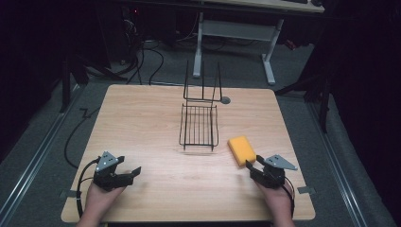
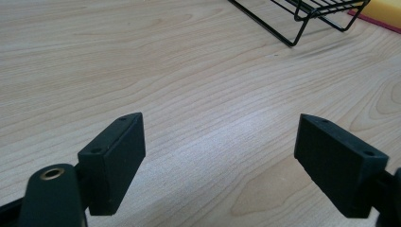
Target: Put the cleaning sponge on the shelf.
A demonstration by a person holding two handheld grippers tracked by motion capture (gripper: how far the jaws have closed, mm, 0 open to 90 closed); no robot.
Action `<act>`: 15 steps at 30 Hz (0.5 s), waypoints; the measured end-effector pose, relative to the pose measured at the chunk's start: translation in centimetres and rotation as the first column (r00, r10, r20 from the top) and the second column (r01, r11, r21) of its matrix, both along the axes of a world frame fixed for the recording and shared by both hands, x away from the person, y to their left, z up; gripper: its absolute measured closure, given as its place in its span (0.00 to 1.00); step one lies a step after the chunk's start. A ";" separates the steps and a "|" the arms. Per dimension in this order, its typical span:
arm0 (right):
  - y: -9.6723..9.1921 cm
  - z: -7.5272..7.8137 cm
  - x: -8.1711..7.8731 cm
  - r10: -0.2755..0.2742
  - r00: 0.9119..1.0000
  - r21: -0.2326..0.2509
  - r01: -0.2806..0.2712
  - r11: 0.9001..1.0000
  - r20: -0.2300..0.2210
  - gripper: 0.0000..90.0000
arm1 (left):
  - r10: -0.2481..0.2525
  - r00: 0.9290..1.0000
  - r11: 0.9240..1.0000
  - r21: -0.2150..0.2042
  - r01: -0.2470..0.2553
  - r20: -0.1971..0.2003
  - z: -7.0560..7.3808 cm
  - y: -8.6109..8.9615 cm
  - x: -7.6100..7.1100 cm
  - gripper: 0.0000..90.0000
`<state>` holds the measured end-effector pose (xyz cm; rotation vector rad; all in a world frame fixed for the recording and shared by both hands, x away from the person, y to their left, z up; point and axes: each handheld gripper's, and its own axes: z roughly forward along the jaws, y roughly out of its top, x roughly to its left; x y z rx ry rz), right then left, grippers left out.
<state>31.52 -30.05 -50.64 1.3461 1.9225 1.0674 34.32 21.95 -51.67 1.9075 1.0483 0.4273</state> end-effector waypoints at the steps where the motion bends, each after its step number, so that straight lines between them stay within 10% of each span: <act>1: -0.1 0.0 0.1 -0.005 1.000 0.011 0.005 1.000 -0.007 0.45 | 0.000 1.000 1.000 0.002 0.000 0.000 0.0 0.0 0.0 0.20; 7: -0.1 -0.5 1.0 -0.011 0.999 0.018 0.012 1.000 -0.051 0.18 | -0.001 1.000 1.000 0.007 0.001 -0.001 -0.1 0.1 -0.3 0.20; 15: 0.2 -0.9 2.1 -0.026 0.998 0.012 0.027 1.000 -0.065 0.08 | 0.008 1.000 1.000 0.011 -0.008 -0.001 -0.1 0.7 -0.7 0.20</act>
